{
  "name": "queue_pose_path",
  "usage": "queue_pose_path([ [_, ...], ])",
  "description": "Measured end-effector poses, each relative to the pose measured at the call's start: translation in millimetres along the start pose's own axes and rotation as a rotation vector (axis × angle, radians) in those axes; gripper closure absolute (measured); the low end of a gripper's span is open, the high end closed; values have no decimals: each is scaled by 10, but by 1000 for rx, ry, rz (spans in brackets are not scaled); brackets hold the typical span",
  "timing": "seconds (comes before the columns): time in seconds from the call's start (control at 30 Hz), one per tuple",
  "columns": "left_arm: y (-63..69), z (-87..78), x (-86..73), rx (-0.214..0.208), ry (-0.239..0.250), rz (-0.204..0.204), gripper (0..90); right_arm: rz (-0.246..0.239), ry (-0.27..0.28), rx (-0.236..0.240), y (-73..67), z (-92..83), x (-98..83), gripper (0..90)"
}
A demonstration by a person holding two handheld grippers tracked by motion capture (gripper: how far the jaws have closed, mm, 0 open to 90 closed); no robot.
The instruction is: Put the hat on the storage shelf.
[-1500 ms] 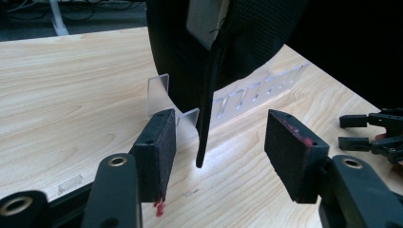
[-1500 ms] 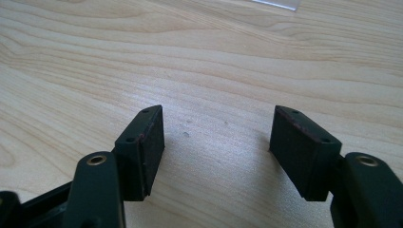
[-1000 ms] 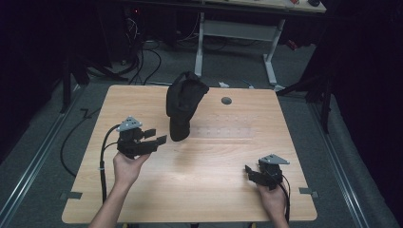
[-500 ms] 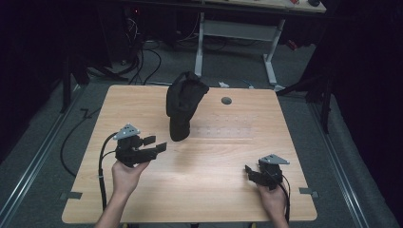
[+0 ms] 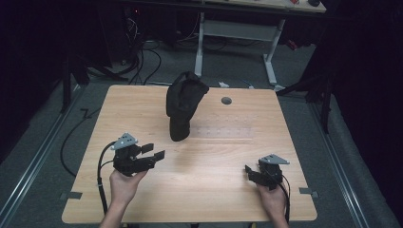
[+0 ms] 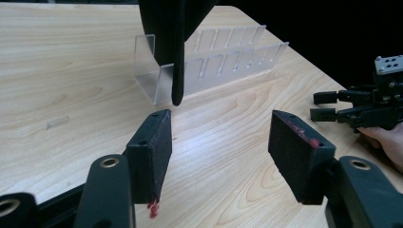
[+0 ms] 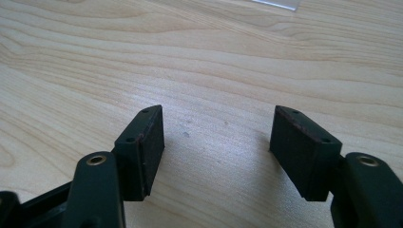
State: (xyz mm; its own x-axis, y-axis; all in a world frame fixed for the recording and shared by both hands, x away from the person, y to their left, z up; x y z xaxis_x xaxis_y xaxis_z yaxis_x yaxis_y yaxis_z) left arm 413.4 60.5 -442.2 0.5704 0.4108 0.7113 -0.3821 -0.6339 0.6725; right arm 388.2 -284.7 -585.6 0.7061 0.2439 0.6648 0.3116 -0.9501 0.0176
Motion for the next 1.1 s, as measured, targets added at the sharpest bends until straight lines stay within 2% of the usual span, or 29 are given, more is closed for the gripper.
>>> queue_pose_path([
  [0.37, -161, -12, -134, 31, -9, -18, 405, -4, 0, 1, -1, 0, -1, 356],
  [0.6, -341, 9, -201, 76, 4, -12, 399, 0, -1, 1, -10, -3, -5, 352],
  [1.0, -621, 29, -342, 152, 10, 27, 401, 2, -2, -1, -12, -3, -4, 351],
  [1.1, -696, 68, -400, 187, 3, 67, 401, 3, -2, -1, -12, -3, -4, 352],
])
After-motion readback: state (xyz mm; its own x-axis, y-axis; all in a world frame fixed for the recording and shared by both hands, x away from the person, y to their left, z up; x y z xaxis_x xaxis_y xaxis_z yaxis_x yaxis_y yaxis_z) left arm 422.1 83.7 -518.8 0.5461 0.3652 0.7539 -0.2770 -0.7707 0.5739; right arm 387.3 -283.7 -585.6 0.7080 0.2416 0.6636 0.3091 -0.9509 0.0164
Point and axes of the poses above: each handheld gripper's, and its own axes: z roughly forward along the jaws, x roughly out of its top, y roughly to its right, the point moved 8 cm from there along z, roughly forward along the jaws, and after that the axes turned 5 degrees about -y, right-handed, at the moved point
